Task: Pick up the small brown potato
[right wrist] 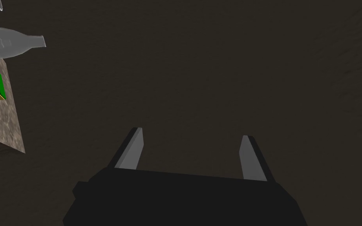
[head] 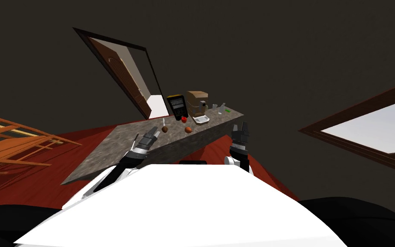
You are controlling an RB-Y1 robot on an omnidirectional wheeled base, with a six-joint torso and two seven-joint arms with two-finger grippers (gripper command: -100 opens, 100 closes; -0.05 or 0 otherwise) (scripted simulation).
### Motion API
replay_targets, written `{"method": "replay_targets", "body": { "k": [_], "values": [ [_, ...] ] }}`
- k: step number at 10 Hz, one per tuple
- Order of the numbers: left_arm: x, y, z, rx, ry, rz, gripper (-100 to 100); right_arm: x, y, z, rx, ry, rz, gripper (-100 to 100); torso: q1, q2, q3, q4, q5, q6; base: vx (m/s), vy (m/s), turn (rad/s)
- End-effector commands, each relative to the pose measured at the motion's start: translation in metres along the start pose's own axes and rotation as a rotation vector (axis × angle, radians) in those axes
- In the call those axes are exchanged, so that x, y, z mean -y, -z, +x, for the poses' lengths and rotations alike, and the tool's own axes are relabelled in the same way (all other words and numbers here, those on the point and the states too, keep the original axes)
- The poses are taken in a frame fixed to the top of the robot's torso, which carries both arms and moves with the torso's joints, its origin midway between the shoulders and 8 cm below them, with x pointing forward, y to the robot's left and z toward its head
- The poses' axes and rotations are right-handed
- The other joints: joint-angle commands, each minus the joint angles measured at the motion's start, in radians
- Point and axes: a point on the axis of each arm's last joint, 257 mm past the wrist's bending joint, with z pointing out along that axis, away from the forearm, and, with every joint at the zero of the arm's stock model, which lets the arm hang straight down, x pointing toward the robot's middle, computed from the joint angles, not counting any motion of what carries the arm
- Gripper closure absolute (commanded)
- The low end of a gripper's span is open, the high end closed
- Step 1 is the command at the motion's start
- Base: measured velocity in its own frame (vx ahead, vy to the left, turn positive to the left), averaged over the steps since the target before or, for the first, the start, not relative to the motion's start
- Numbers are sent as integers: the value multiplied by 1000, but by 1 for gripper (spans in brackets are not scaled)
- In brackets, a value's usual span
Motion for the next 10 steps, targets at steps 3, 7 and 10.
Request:
{"method": "replay_targets", "body": {
  "k": [3,7,10],
  "values": [
    [-20,8,2,-67,-37,-68,-100,0,0,0,0,0,0,0,0,0,0,0,0,1,-23,-18,-98],
    [-56,24,0,-131,-59,-187,-100,0,0,0,0,0,0,0,0,-1,0,0,0,0,-30,-24,-113],
    [-72,32,-1,-195,-91,-249,-100,0,0,0,0,0,0,0,-1,1,0,0,0,1,-42,-28,-148]
  ]
}}
